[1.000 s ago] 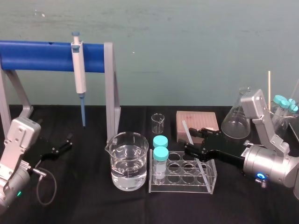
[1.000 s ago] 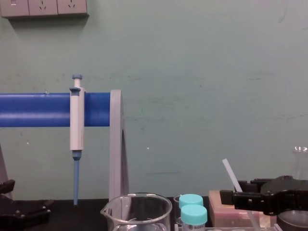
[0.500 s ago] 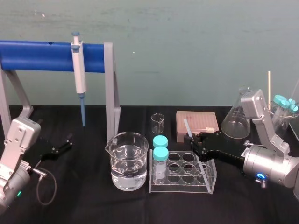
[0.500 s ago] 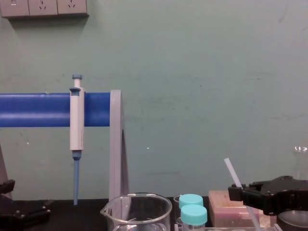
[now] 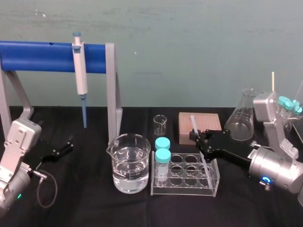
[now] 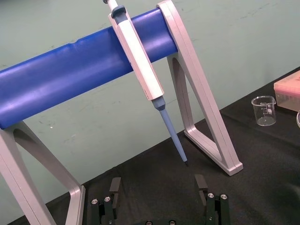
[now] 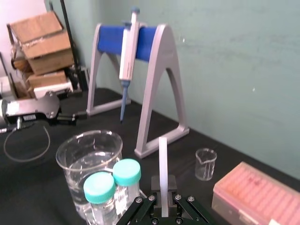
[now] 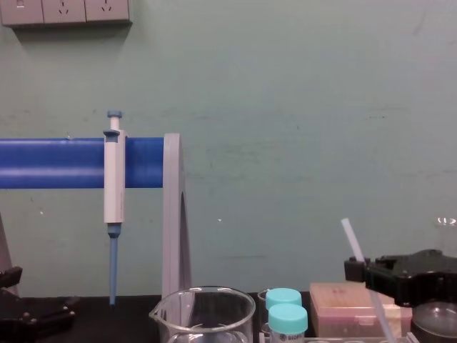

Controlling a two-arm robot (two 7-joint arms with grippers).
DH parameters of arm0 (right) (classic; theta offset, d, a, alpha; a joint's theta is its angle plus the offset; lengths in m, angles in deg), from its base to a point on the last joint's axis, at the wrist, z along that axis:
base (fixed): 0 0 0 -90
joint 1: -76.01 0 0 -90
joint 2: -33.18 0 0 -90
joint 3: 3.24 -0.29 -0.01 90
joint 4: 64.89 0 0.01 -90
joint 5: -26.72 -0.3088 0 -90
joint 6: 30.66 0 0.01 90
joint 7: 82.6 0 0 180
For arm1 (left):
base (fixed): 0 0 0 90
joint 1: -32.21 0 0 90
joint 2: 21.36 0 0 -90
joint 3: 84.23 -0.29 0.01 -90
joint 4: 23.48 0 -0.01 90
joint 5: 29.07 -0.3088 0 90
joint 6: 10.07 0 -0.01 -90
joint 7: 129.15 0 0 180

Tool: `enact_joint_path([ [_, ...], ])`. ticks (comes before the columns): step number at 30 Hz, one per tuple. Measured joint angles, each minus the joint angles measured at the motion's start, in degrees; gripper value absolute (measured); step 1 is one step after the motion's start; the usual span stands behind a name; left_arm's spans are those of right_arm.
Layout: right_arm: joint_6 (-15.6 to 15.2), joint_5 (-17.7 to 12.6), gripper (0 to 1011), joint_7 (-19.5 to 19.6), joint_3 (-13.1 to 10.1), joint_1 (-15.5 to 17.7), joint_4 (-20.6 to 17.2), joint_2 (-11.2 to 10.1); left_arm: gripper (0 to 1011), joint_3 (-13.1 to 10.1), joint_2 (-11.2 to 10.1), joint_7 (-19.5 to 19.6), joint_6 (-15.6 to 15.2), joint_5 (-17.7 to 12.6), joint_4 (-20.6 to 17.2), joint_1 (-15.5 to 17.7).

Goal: Pick up the stirring rod with one hand, then place it down.

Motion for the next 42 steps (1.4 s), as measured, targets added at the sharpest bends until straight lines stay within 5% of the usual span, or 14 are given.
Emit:
enact_joint_path([
  [13, 12.6, -2.0, 68, -1.1, -5.4, 7.3, -2.4, 1.2, 1000, 0.0, 0.0, 0.0, 0.0, 0.0, 0.0, 0.0],
  [22, 18.2, -2.3, 68, -2.8, -8.7, 8.6, -4.2, 2.1, 1000, 0.0, 0.0, 0.0, 0.0, 0.0, 0.0, 0.0],
  [32, 20.5, -4.8, 68, -3.7, -13.0, 5.0, -7.7, 3.4, 1000, 0.0, 0.0, 0.0, 0.0, 0.0, 0.0, 0.0],
  [42, 19.6, -4.7, 68, -3.0, -13.6, 4.1, -7.9, 4.0, 1000, 0.0, 0.0, 0.0, 0.0, 0.0, 0.0, 0.0],
])
